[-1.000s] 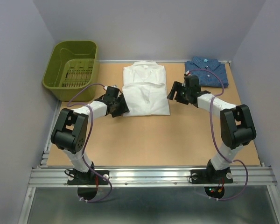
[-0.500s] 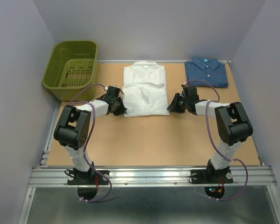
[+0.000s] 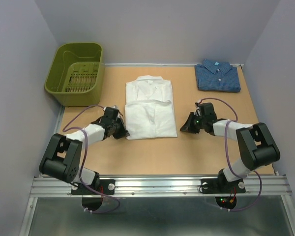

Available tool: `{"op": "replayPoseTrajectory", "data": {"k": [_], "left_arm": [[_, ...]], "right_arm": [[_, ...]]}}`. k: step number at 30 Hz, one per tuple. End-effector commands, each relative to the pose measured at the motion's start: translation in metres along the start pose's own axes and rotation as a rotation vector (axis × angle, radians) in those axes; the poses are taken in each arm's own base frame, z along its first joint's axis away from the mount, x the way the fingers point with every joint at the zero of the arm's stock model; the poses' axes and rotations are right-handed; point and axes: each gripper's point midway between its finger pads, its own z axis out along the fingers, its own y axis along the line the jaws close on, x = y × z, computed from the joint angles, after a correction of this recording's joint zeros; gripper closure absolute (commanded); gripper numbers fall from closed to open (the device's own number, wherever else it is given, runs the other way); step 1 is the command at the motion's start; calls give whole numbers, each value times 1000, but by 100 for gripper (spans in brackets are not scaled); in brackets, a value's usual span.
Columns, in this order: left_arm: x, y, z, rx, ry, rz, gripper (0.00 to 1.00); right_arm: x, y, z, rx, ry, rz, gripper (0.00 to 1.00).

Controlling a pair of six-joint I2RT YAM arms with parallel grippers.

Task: Fold and stack the long sleeve shirts
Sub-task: Fold the shirt

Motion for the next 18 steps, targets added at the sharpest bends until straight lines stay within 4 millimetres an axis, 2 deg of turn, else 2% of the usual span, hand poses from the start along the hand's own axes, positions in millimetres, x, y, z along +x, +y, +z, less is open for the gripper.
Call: {"op": "replayPoseTrajectory", "data": {"k": [1,2,4,5,6,7,8,9,10,11,13,14,16,17,18], "left_arm": [[29,10,-21,3,50,-7,98],[30,9,-24,14,48,-1,88],[23,4,-36,32,12,24,75],[14,-4,-42,47,-17,34,58],[2,-10,-51,58,-66,45,50],[-2,-12,-57,51,-79,51,43],[-17,-23,-66,71,-123,70,32],[-27,-28,-74,72,-162,79,28],[-33,-32,-80,69,-179,91,24],[-45,-43,-90,92,-214,95,24],[-54,-54,-98,122,-238,106,24],[-59,-64,-101,156,-259,108,30],[-56,-78,-100,227,-239,90,38],[-53,-90,-98,280,-240,98,45],[-49,-94,-92,299,-216,80,50]], "right_arm": [[12,6,-20,-20,23,-3,92],[12,9,-24,-20,28,-10,83],[-1,22,-34,-32,6,-54,73],[-7,28,-38,-44,-4,-73,63],[-20,44,-44,-77,-33,-105,57],[-26,53,-47,-99,-44,-121,51],[-29,64,-48,-123,-46,-143,42],[-39,80,-48,-159,-57,-181,38],[-41,88,-47,-170,-57,-200,33],[-44,97,-45,-185,-57,-221,32],[-45,124,-34,-228,-43,-272,31],[-38,137,-28,-250,-26,-295,31],[-40,161,-20,-302,-35,-308,31],[-36,175,-11,-327,-20,-318,31],[-36,188,-8,-358,-22,-308,31]]}}
